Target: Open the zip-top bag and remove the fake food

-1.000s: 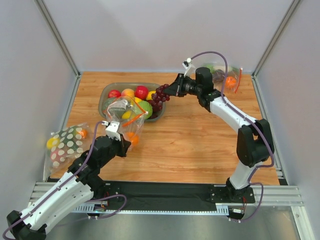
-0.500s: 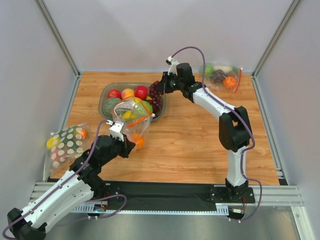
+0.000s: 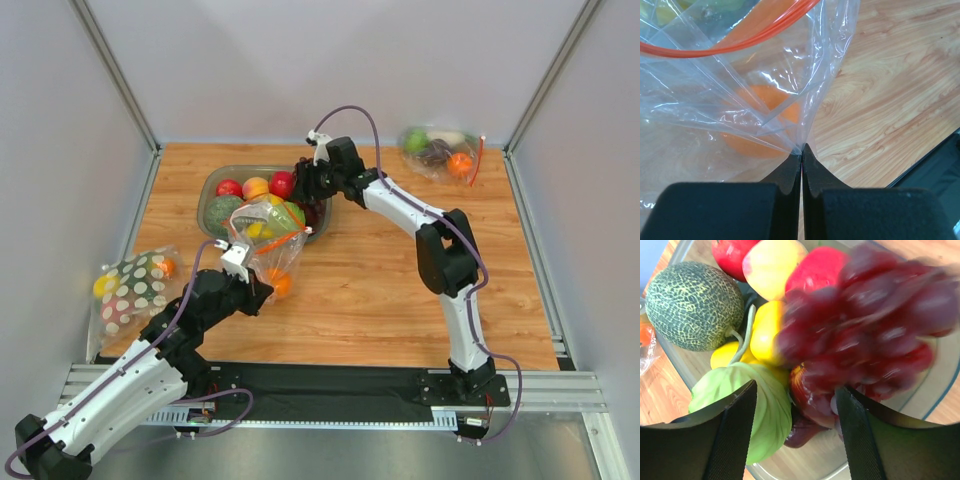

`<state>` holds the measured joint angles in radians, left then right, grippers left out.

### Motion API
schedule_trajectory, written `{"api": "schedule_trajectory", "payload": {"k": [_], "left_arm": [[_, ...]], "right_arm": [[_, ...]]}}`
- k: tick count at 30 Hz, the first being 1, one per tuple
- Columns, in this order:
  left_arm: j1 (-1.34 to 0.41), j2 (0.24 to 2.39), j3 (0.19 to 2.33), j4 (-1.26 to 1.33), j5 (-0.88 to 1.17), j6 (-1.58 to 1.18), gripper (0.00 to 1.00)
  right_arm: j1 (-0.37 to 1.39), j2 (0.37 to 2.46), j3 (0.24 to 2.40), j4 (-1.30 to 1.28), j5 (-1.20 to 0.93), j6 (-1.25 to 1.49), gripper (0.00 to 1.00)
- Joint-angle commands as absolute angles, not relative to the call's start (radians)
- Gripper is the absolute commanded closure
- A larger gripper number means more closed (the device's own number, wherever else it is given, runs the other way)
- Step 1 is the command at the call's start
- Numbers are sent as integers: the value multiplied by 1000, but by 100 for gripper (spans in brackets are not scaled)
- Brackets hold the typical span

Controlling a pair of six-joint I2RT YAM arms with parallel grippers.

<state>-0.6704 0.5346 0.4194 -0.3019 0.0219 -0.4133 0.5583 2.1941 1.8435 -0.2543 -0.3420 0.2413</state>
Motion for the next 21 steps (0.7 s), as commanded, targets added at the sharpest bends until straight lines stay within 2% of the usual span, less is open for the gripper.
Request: {"api": "schedule_trajectory", "payload": {"k": [1, 21], "left_arm": [[-666, 538, 420, -262, 37, -393, 100], [-667, 537, 417, -255, 72, -388, 100]], "right_arm": [[554, 2175, 1881, -267, -357, 201, 34], [545, 1744, 1609, -147, -359, 195, 32]]}}
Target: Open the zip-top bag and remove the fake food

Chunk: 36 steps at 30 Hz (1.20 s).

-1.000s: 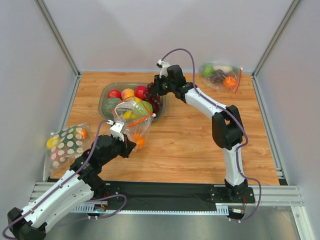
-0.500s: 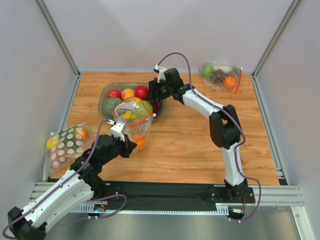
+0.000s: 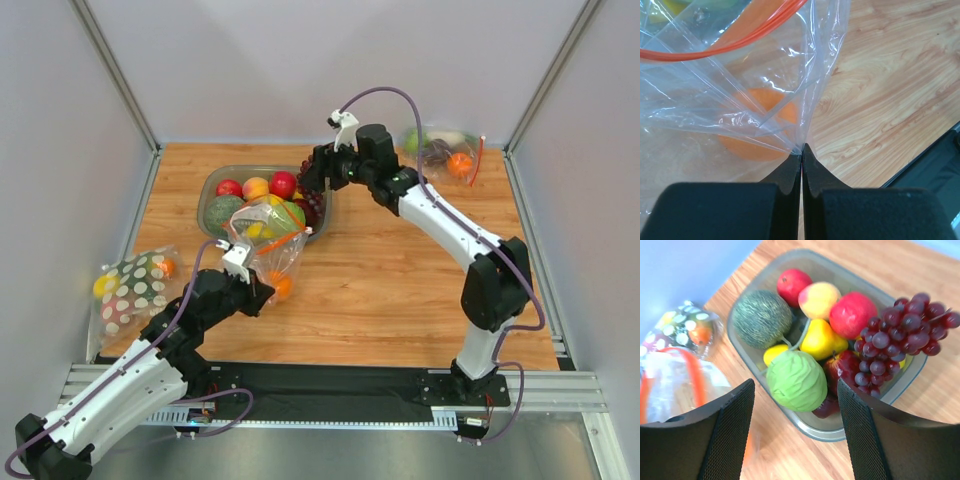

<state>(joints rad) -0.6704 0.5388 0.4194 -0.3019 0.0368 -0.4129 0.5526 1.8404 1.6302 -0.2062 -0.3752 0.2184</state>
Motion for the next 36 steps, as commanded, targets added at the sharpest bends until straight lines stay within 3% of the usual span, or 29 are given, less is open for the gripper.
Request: {"api": "schedule_trajectory", "payload": {"k": [1, 7, 16, 23, 36], "left_arm": [[-666, 544, 414, -244, 81, -388, 100], [-670, 642, 440, -219, 143, -362, 100], [-689, 770, 469, -91, 293, -267, 100], [-703, 847, 483, -52, 388, -226, 100], [-738, 867, 483, -63, 385, -184, 100]], "right_arm": [[543, 1703, 1586, -150, -354, 190, 32], [537, 1452, 1467, -187, -337, 166, 33], [555, 1226, 1289, -282, -567, 231, 34], [604, 1246, 1224, -265, -745, 295, 45], [644, 1454, 1247, -351, -580, 261, 53]]}}
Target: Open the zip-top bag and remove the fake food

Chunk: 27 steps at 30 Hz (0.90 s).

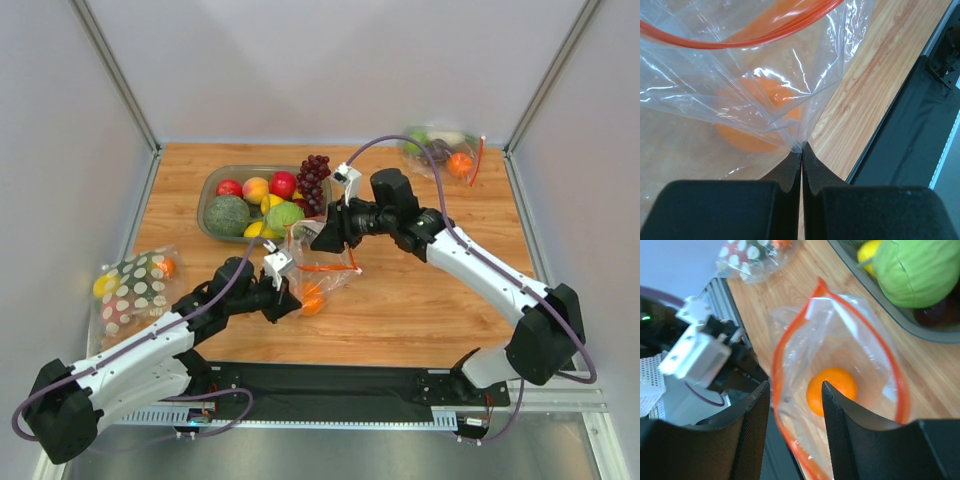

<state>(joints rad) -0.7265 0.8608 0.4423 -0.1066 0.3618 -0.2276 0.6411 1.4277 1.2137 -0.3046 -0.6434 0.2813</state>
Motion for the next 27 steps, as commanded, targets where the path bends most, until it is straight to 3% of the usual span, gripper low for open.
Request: {"api": "schedule_trajectory", "payload": {"k": [1, 14, 27], "left_arm": [[-741, 868, 483, -61, 384, -183, 100], [-764, 910, 494, -138, 183, -176, 100], [-762, 873, 430, -167, 43, -268, 100]], "right_arm": [[644, 1475, 1249, -360, -559, 255, 53], [729, 1601, 1259, -552, -417, 144, 55], [821, 1646, 1181, -385, -473, 221, 50]]}}
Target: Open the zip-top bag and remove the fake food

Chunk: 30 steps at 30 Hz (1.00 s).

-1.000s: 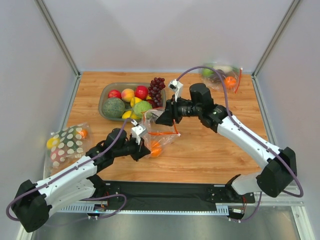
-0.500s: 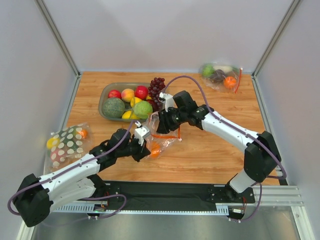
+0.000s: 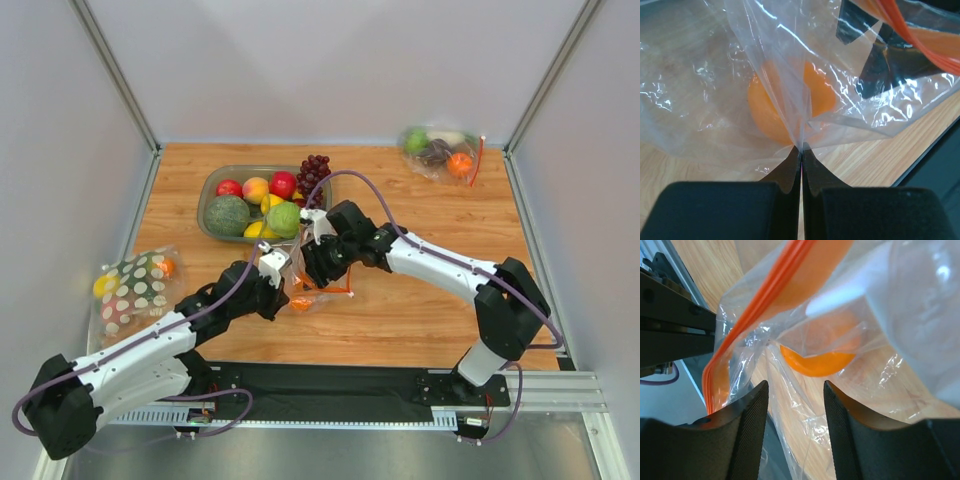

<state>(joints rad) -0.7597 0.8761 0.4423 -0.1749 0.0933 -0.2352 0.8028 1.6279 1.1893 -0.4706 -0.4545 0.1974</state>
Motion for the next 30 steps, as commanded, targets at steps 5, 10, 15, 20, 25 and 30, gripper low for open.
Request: {"api": "schedule_trajectory", "payload": {"k": [5, 10, 15, 20, 25, 30], "left_arm": [[-764, 905, 425, -161, 26, -279, 100], [-762, 940, 429, -149, 12, -282, 100], [-764, 979, 430, -127, 11, -282, 100], [-762, 1002, 433, -103, 23, -281, 100], [-764, 1029, 443, -87, 34, -275, 100], [-764, 1074, 448, -61, 44, -267, 100]], "right_arm": [[833, 1692, 1177, -334, -436, 229, 44], [841, 1721, 1177, -322, -381, 232, 39], [845, 1764, 1173, -298, -353, 241, 36], [862, 1808, 1186, -287, -330, 250, 34], [876, 1848, 1189, -265, -313, 261, 34], [880, 1879, 1186, -236, -318, 273, 33]]}}
